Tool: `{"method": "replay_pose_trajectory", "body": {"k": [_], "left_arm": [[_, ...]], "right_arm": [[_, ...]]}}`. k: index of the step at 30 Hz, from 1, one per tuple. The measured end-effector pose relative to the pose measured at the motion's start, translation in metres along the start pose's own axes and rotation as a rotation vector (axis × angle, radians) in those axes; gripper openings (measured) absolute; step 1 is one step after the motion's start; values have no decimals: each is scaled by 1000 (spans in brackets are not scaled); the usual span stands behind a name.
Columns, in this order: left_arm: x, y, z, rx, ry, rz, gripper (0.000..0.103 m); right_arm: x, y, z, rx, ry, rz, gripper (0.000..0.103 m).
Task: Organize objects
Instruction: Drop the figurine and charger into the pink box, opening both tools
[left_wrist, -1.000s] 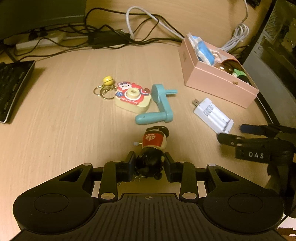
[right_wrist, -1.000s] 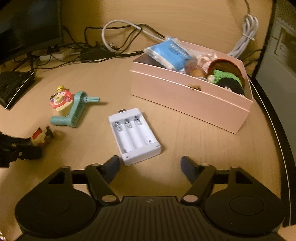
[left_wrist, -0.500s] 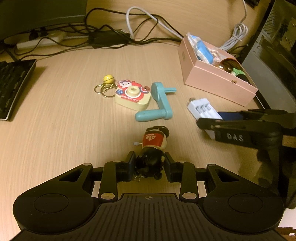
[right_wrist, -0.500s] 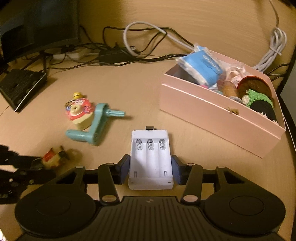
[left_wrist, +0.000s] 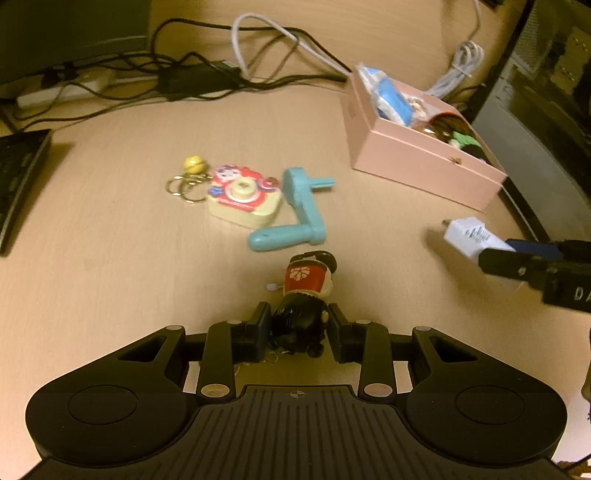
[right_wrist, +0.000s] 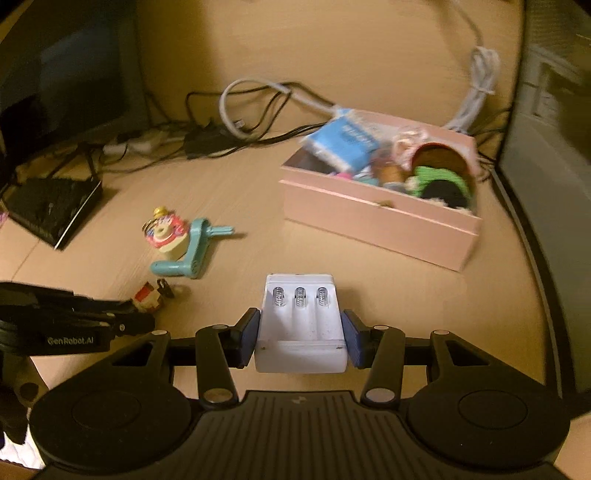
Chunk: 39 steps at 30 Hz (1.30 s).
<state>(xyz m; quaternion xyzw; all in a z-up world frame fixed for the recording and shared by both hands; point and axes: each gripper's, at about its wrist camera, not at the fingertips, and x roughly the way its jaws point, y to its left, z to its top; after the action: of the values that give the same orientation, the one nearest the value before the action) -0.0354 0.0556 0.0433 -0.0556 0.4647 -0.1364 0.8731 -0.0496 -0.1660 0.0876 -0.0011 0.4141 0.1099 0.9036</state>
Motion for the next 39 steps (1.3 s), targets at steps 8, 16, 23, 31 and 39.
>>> {"method": "replay_pose_trajectory", "body": {"k": [8, 16, 23, 31, 39], "left_arm": [[-7, -19, 25, -16, -11, -160, 36], [-17, -92, 130, 131, -207, -264, 36], [58, -116, 186, 51, -201, -234, 35], [20, -64, 135, -29, -196, -281, 35], [-7, -15, 51, -134, -72, -256, 35]], "right_arm": [[-31, -23, -10, 68, -39, -53, 47], [-54, -47, -22, 162, -99, -74, 47], [-58, -56, -31, 194, -123, -96, 47], [-51, -83, 7, 173, -162, -104, 47], [19, -95, 125, 152, -213, -82, 47]]}}
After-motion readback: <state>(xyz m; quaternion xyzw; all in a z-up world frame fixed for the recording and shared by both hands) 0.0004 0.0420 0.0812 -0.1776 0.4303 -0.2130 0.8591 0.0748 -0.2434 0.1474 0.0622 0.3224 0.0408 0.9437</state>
